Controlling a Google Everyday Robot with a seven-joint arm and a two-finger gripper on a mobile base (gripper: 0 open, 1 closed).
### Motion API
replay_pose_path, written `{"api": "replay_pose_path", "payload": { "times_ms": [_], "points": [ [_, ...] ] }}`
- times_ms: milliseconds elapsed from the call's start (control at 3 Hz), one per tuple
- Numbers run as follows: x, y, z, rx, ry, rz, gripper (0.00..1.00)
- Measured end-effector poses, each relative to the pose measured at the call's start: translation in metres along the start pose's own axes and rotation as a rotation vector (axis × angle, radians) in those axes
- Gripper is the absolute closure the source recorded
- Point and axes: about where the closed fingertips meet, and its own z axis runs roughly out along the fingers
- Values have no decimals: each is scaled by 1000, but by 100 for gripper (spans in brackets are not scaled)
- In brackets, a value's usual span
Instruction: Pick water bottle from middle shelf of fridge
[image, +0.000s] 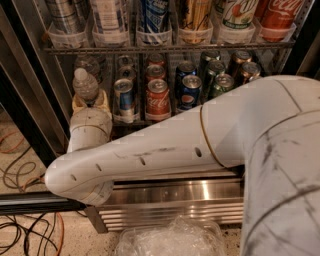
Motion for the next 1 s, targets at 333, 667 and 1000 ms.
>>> {"api": "replay_pose_path", "payload": {
  "times_ms": [333, 667, 1000],
  "points": [
    [-12, 1, -8, -4, -34, 2, 100],
    [-24, 0, -13, -6, -62, 4, 100],
    [-35, -1, -17, -17, -90, -1, 100]
  ]
}}
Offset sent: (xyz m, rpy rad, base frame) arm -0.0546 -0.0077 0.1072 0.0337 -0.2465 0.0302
